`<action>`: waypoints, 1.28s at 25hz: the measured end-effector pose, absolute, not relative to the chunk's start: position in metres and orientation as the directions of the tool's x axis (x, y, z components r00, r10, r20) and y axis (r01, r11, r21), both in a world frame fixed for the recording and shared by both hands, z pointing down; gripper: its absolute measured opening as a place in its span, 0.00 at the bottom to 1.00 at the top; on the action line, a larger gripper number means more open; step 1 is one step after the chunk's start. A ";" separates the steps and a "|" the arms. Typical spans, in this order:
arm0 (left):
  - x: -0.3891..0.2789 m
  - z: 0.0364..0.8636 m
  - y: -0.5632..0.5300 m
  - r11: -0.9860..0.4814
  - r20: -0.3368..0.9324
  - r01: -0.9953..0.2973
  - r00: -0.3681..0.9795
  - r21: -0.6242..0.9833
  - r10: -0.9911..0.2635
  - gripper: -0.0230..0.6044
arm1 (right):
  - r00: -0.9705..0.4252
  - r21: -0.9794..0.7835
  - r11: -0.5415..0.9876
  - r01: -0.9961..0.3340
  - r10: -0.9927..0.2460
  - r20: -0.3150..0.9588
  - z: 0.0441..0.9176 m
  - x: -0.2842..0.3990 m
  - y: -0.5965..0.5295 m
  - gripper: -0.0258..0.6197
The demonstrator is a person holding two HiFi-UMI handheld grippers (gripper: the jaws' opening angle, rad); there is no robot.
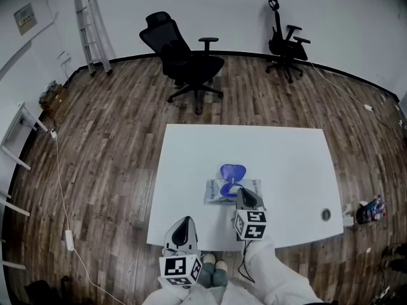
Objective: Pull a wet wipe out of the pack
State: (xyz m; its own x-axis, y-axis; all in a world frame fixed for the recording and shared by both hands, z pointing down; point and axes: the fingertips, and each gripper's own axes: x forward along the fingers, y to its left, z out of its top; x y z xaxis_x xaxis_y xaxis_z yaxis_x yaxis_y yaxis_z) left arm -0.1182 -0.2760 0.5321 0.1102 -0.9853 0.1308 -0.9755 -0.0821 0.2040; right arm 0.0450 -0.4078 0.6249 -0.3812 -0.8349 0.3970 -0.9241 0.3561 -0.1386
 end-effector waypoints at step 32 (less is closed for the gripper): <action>-0.112 0.514 -0.256 -0.123 0.065 -0.969 0.140 0.215 -0.988 0.03 | -0.371 -0.132 0.349 -0.928 -0.901 0.224 0.539 0.058 -0.386 0.06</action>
State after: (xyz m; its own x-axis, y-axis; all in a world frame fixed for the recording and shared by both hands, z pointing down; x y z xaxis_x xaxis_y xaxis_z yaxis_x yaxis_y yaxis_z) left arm -0.1118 -0.2565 0.5145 0.1399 -0.9880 0.0649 -0.9687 -0.1231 0.2155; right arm 0.0577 -0.3863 0.5394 -0.3712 -0.9011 0.2242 -0.9277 0.3493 -0.1319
